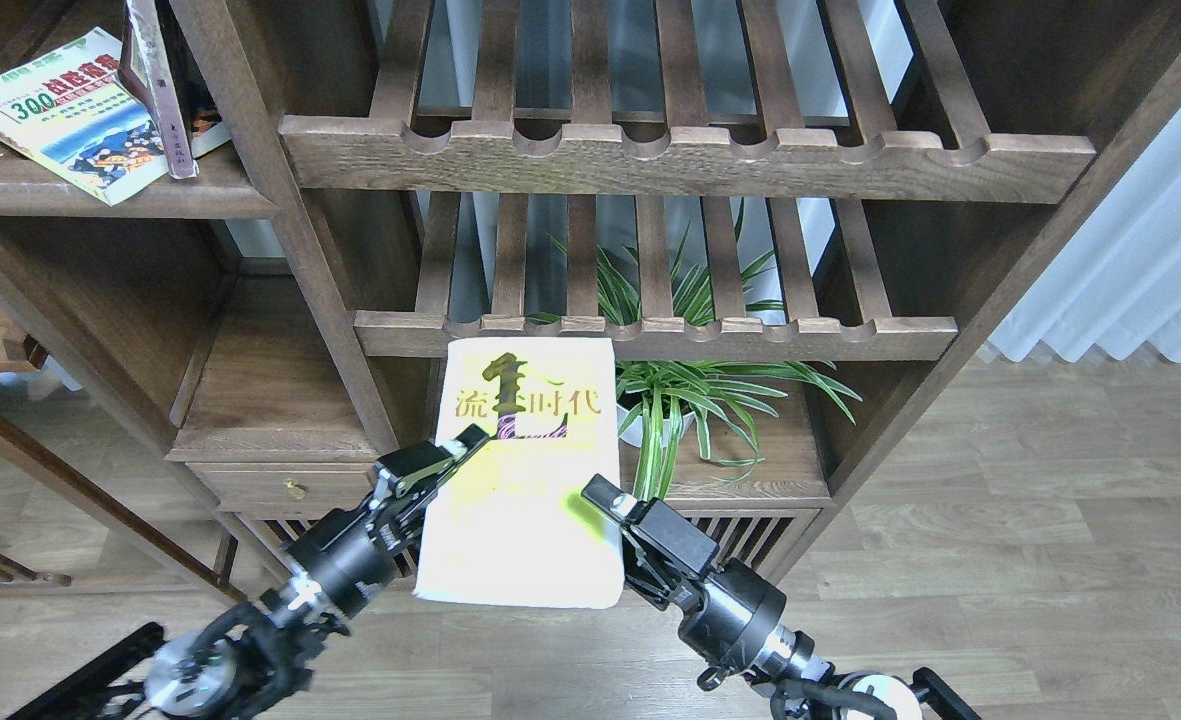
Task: Organize books on shelf
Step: 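Carry the yellow-green book with the left gripper up to the upper shelf section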
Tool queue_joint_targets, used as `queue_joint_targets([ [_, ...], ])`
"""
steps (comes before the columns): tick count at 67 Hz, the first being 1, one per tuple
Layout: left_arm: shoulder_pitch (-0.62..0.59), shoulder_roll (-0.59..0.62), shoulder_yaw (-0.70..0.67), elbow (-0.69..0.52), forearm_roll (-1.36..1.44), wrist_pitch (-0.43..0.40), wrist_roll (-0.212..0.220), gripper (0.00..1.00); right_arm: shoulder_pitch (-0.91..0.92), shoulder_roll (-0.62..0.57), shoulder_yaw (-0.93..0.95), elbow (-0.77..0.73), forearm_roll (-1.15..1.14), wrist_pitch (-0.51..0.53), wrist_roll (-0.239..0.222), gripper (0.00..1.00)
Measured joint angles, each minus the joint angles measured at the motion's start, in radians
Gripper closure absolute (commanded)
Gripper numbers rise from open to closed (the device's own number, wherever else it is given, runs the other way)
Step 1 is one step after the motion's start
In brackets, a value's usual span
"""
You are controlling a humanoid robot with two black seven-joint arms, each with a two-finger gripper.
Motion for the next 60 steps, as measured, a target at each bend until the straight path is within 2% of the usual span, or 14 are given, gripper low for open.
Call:
queue_joint_targets([
  [21, -0.003, 0.378, -0.007, -0.069, 0.001, 0.001, 0.054, 0.99, 0.022, 0.000, -0.008, -0.076, 0.001, 0.000, 0.000, 0.00],
  [32, -0.024, 0.559, -0.027, -0.108, 0.002, 0.001, 0.121, 0.99, 0.040, 0.000, -0.029, -0.101, -0.001, 0.000, 0.000, 0.00],
  [39, -0.077, 0.677, -0.034, -0.156, 0.002, 0.001, 0.144, 0.99, 0.048, 0.000, -0.036, -0.109, -0.002, 0.000, 0.000, 0.00],
  [60, -0.276, 0.957, -0.032, -0.259, 0.001, 0.001, 0.147, 0.98, 0.054, 0.000, -0.031, -0.118, 0.000, 0.000, 0.000, 0.00],
])
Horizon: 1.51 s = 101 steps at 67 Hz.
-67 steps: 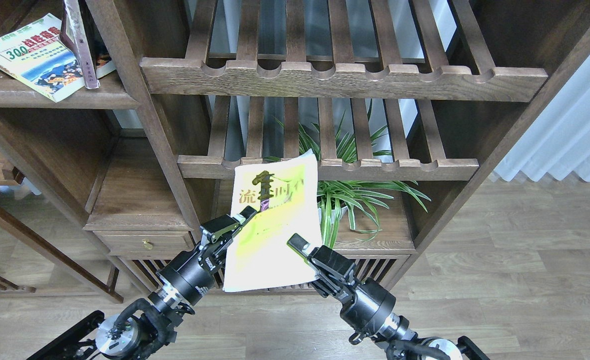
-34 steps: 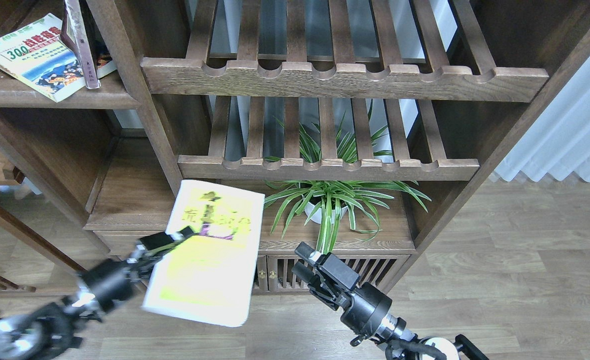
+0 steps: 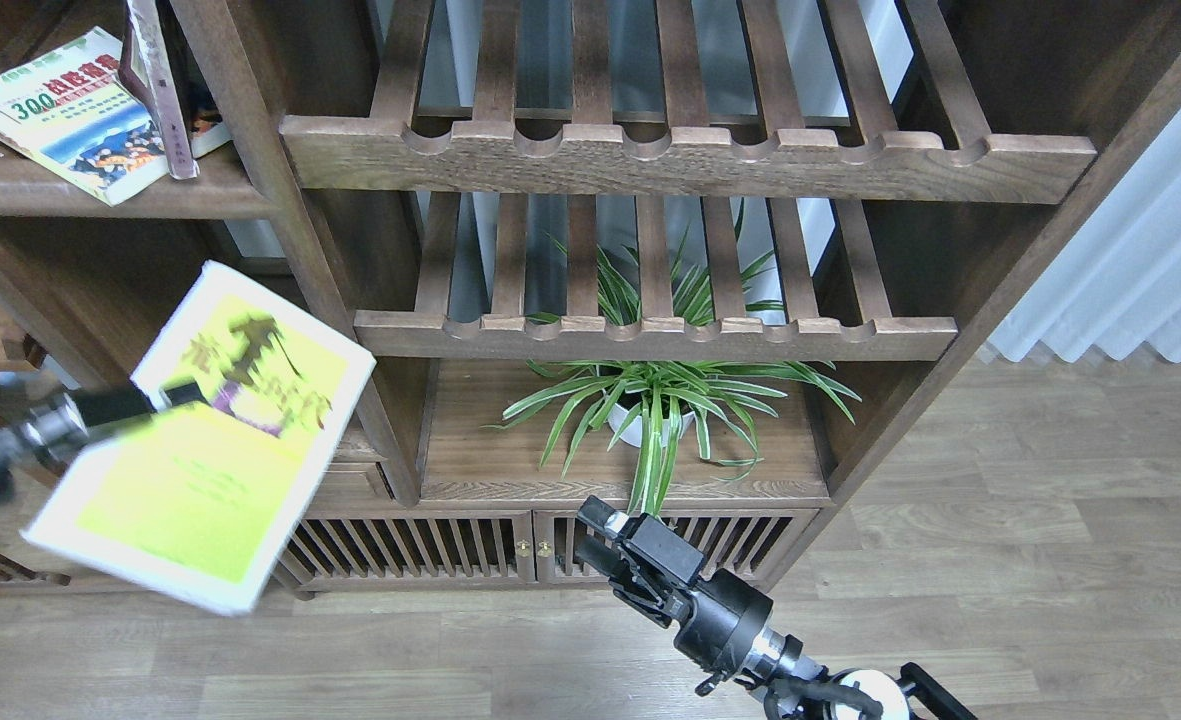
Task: Organize books on shelf
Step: 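Carry the yellow-green book with the left gripper up to the upper shelf section, then lay the yellow-green book on the stacked books and release it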
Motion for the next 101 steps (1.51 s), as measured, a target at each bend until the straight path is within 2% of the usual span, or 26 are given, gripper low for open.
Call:
queue_joint_targets([
  [14, -0.119, 0.129, -0.001, -0.044, -0.002, 0.000, -0.003, 0.98, 0.001, 0.000, 0.006, -0.005, 0.000, 0.000, 0.000, 0.00],
  [37, -0.314, 0.287, -0.005, -0.046, -0.010, 0.000, -0.009, 0.98, 0.001, 0.000, 0.010, -0.014, -0.001, 0.000, 0.000, 0.00],
  [51, -0.349, 0.353, -0.002, -0.012, -0.017, 0.000, -0.006, 0.98, -0.001, 0.000, 0.010, -0.016, -0.001, 0.000, 0.000, 0.00],
  [59, -0.353, 0.358, -0.002, 0.055, -0.018, 0.000, -0.002, 0.98, -0.004, 0.000, 0.010, -0.016, -0.001, 0.000, 0.000, 0.00],
  [70, -0.353, 0.335, -0.003, 0.157, -0.017, 0.000, 0.001, 0.98, -0.014, 0.000, 0.010, -0.016, -0.001, 0.000, 0.000, 0.00],
  [80, -0.367, 0.254, 0.001, 0.239, -0.002, 0.000, 0.007, 0.98, -0.020, 0.000, 0.004, -0.010, -0.001, 0.000, 0.000, 0.00],
  [91, -0.445, 0.127, 0.007, 0.343, 0.040, 0.000, 0.032, 0.99, -0.032, 0.000, 0.001, -0.002, -0.001, 0.000, 0.000, 0.00],
  [101, -0.541, -0.012, 0.021, 0.412, 0.077, 0.000, 0.035, 0.99, -0.045, 0.000, -0.001, 0.001, -0.003, 0.000, 0.000, 0.00],
])
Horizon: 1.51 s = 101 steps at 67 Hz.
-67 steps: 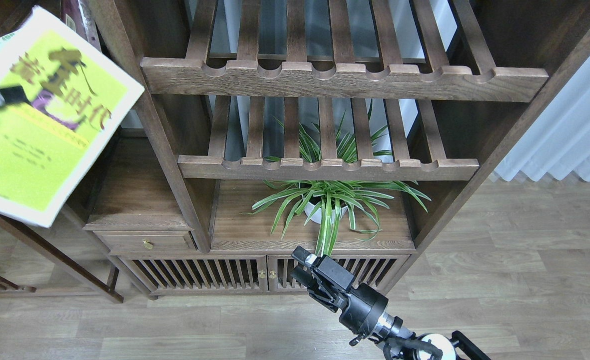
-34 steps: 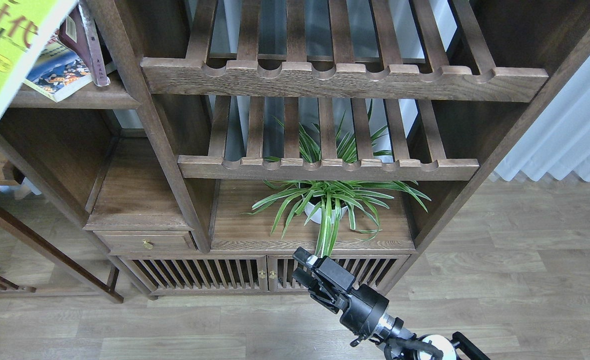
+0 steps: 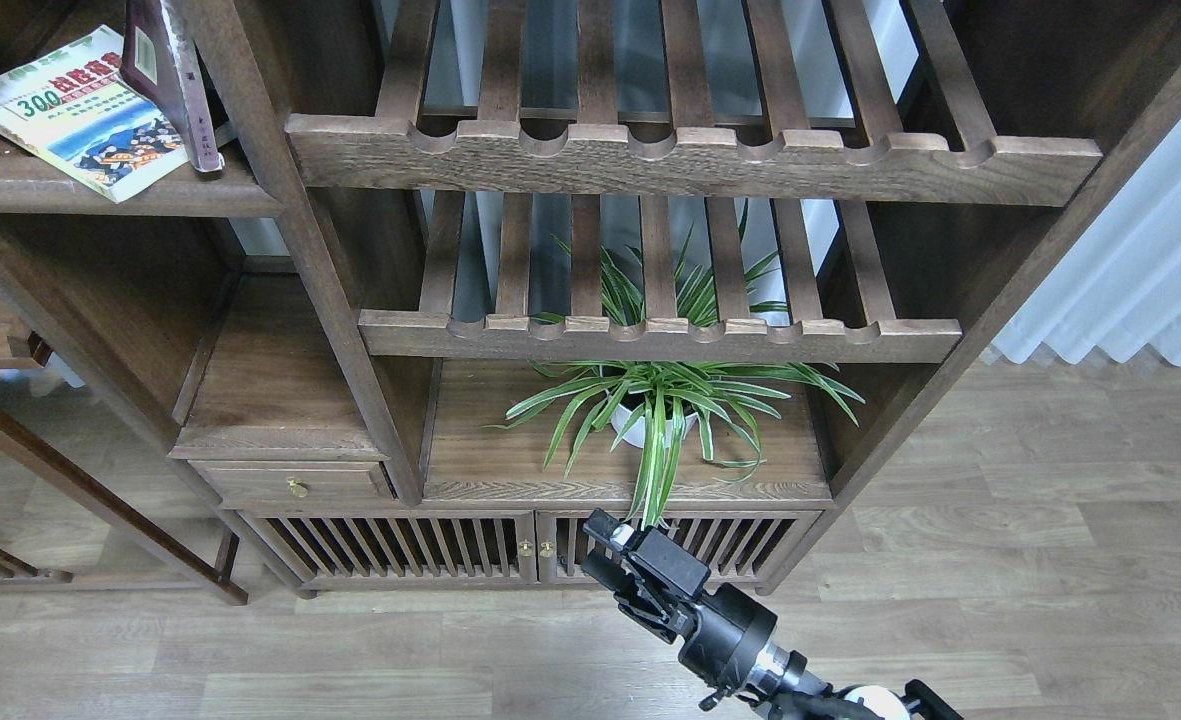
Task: Organize books on shelf
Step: 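Lay the yellow-green book on the stacked books and release it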
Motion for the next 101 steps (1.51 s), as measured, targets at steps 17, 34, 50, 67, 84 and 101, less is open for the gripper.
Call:
queue_joint_targets([
  [17, -0.023, -0.096, 0.012, 0.060, 0.011, 0.000, 0.000, 0.99, -0.009, 0.000, 0.000, 0.002, 0.000, 0.000, 0.000, 0.00],
  [34, -0.076, -0.174, 0.014, 0.169, 0.025, 0.000, 0.000, 0.99, -0.011, 0.000, 0.000, 0.002, 0.000, 0.000, 0.000, 0.00],
  [50, -0.150, -0.278, 0.041, 0.289, 0.047, 0.000, 0.000, 0.98, -0.011, 0.000, -0.003, 0.002, 0.000, 0.000, 0.000, 0.00],
  [67, -0.229, -0.390, 0.065, 0.447, 0.049, 0.000, 0.000, 0.97, -0.011, 0.000, -0.001, 0.002, 0.000, 0.000, 0.000, 0.00],
  [84, -0.265, -0.449, 0.066, 0.563, 0.049, 0.000, 0.000, 0.91, -0.011, 0.000, 0.000, 0.002, 0.000, 0.000, 0.000, 0.00],
  [101, -0.273, -0.475, 0.061, 0.588, 0.048, 0.001, 0.000, 0.39, -0.011, 0.000, 0.000, 0.002, 0.000, 0.000, 0.000, 0.00],
])
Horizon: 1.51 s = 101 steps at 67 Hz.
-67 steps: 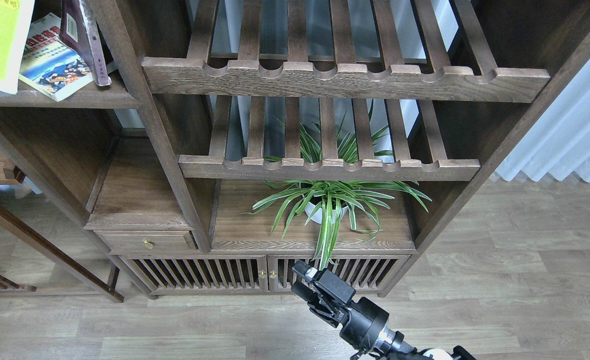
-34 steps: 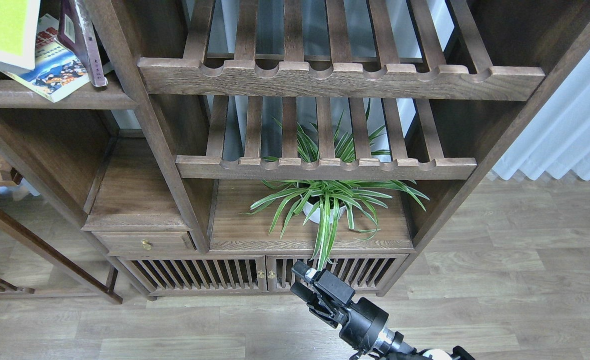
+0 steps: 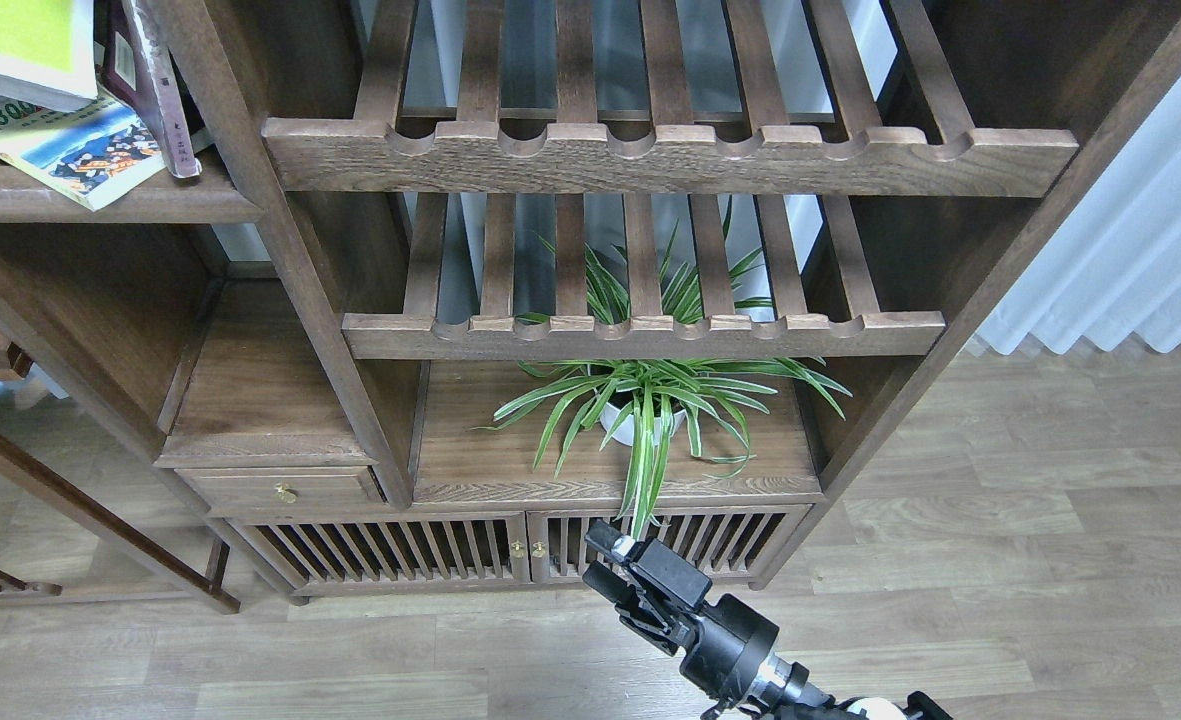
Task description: Organize books on shelf
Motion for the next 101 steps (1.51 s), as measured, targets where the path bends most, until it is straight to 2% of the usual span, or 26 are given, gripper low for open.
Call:
queue_joint_targets([
  [7, -0.011, -0.002, -0.002, 0.000, 0.000, 0.000, 0.000, 0.19, 0.000, 0.000, 0.000, -0.001, 0.000, 0.000, 0.000, 0.00],
  [13, -0.025, -0.004, -0.003, -0.003, 0.000, 0.000, 0.000, 0.12, 0.000, 0.000, -0.001, -0.001, 0.000, 0.000, 0.000, 0.00],
  [14, -0.026, -0.004, -0.003, -0.003, 0.000, 0.000, 0.000, 0.08, 0.000, 0.000, -0.002, -0.001, 0.000, 0.000, 0.000, 0.00],
  [21, -0.050, -0.011, -0.010, -0.012, -0.003, 0.000, 0.000, 0.02, 0.000, 0.000, -0.002, -0.002, 0.000, 0.000, 0.000, 0.00],
  [37, -0.063, -0.002, -0.030, -0.121, -0.016, 0.000, 0.000, 0.01, 0.000, 0.000, -0.003, -0.002, -0.001, 0.000, 0.000, 0.00],
  [48, -0.023, 0.007, -0.034, -0.211, -0.017, -0.001, 0.000, 0.01, 0.000, 0.000, -0.003, -0.003, -0.002, 0.000, 0.000, 0.00],
  [58, 0.061, 0.030, -0.034, -0.280, -0.018, -0.001, 0.000, 0.01, 0.001, 0.000, -0.002, -0.004, -0.002, 0.000, 0.000, 0.00],
  [61, 0.127, 0.063, -0.034, -0.338, -0.018, -0.001, 0.000, 0.01, 0.001, 0.000, 0.001, -0.007, -0.002, 0.000, 0.000, 0.00],
  [74, 0.262, 0.138, -0.043, -0.446, -0.020, -0.001, 0.000, 0.01, 0.002, 0.000, 0.001, -0.013, -0.001, 0.000, 0.000, 0.00],
  [96, 0.416, 0.226, -0.081, -0.542, -0.031, -0.001, 0.000, 0.01, 0.008, 0.000, -0.003, -0.023, -0.001, 0.000, 0.000, 0.00],
  [101, 0.456, 0.246, -0.081, -0.549, -0.041, -0.001, -0.018, 0.01, 0.009, 0.000, 0.001, -0.023, 0.001, 0.000, 0.000, 0.00],
])
